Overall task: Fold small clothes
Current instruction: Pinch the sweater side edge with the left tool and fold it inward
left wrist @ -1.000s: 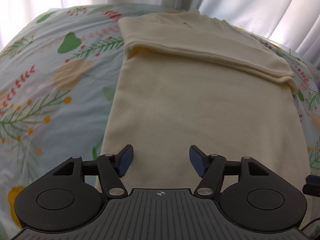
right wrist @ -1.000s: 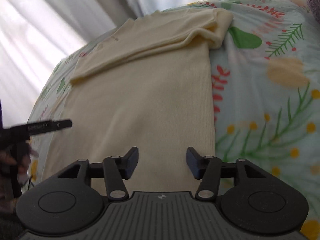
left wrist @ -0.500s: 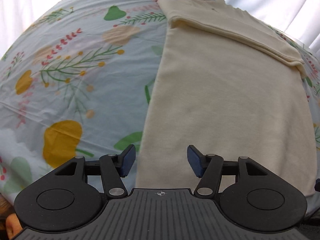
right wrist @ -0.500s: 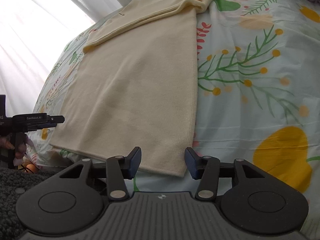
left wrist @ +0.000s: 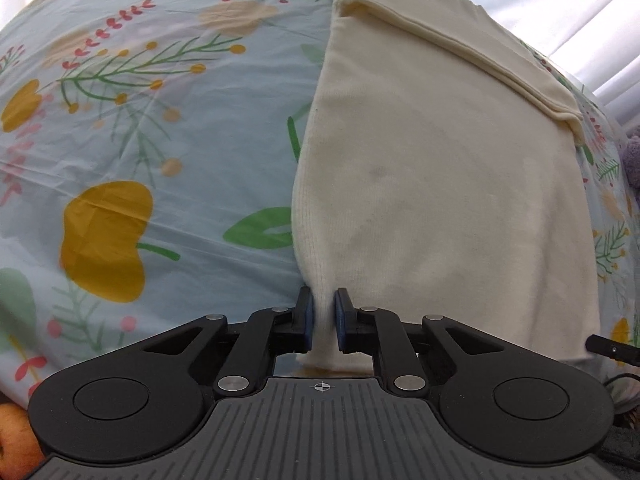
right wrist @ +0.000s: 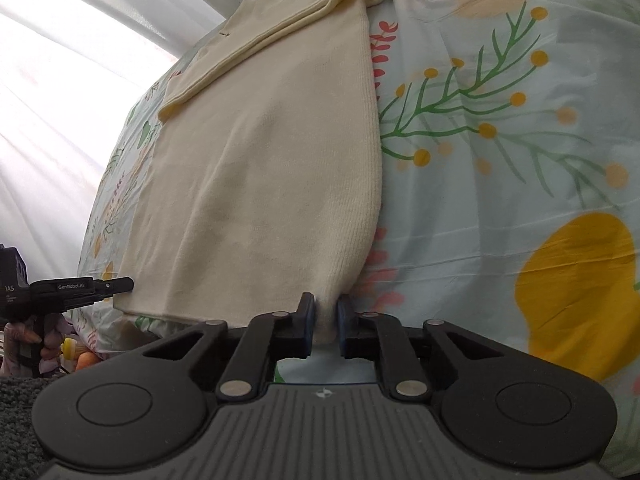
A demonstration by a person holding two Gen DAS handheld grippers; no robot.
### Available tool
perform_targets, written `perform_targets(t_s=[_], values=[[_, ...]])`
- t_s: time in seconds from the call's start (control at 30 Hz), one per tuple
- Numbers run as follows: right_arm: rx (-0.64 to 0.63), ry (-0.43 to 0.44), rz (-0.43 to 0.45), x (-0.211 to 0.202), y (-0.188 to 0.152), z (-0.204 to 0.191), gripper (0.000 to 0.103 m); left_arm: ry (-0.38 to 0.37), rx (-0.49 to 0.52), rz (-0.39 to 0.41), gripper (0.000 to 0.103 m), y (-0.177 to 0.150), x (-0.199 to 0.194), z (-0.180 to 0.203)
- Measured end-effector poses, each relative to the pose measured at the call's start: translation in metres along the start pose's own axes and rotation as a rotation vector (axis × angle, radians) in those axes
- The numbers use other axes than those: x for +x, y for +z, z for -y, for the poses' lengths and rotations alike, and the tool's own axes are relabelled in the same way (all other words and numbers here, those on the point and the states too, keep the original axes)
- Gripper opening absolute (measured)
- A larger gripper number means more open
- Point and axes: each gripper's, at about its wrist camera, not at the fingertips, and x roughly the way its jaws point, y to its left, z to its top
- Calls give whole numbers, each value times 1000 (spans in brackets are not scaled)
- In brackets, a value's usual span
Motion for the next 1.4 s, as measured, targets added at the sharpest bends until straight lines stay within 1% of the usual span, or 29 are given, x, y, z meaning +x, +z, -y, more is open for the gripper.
perform_targets(t_s=[0.1, 0.17, 0.27, 0.37, 0.4, 0.47, 0.53, 0.6, 0.7, 0.77, 0.83, 0.87, 0.9, 0.93, 0.97, 1.0, 1.03, 1.07, 1.13, 1.23, 1.33, 1.4], values=[[12, 15, 18, -2, 2, -2, 7, -34, -11, 5, 11, 2, -3, -3], [30, 47, 40, -6, 5, -2, 6, -76, -30, 31, 10, 6, -12, -5], [46, 83, 100, -16, 17, -5, 6, -181, -75, 100, 9, 22, -31, -6], [30, 84, 177, -23, 40, -10, 3, -243, -59, 188, 8, 49, -43, 2], [22, 80, 201, -24, 50, -13, 3, -248, -51, 214, 8, 60, -44, 6], [-17, 67, 248, -22, 70, -20, 3, -223, -12, 271, 8, 81, -42, 17], [-54, 29, 283, -15, 89, -26, 3, -166, 39, 316, 8, 100, -35, 30], [-60, -7, 309, -4, 108, -26, 3, -113, 85, 352, 7, 116, -24, 41], [-98, -87, 348, 11, 129, -32, 3, -50, 119, 371, 6, 136, -5, 49], [-125, -155, 375, 19, 137, -35, 0, -15, 117, 375, 6, 143, 9, 49], [-153, -203, 391, 24, 140, -36, 2, 31, 111, 385, 7, 146, 20, 46], [-167, -213, 385, 24, 139, -37, 5, 44, 115, 390, 7, 146, 23, 43], [-191, -204, 380, 23, 136, -37, 5, 40, 120, 391, 7, 146, 24, 39], [-216, -193, 377, 21, 132, -37, 5, 26, 122, 389, 9, 144, 24, 34], [-237, -181, 363, 19, 128, -37, 14, 2, 131, 384, 15, 142, 24, 28], [-253, -174, 353, 17, 123, -37, 19, -26, 152, 375, 18, 139, 23, 24], [-274, -171, 344, 15, 119, -36, 26, -48, 176, 368, 22, 135, 23, 21], [-297, -174, 321, 16, 114, -37, 30, -60, 197, 364, 25, 131, 23, 19], [-327, -193, 274, 21, 106, -39, 31, -60, 228, 348, 27, 126, 27, 17], [-364, -221, 222, 32, 98, -41, 31, -57, 255, 310, 27, 123, 35, 18], [-383, -252, 204, 38, 95, -43, 30, -69, 282, 289, 26, 121, 38, 23], [-381, -257, 203, 38, 94, -43, 29, -80, 299, 283, 28, 119, 37, 25]])
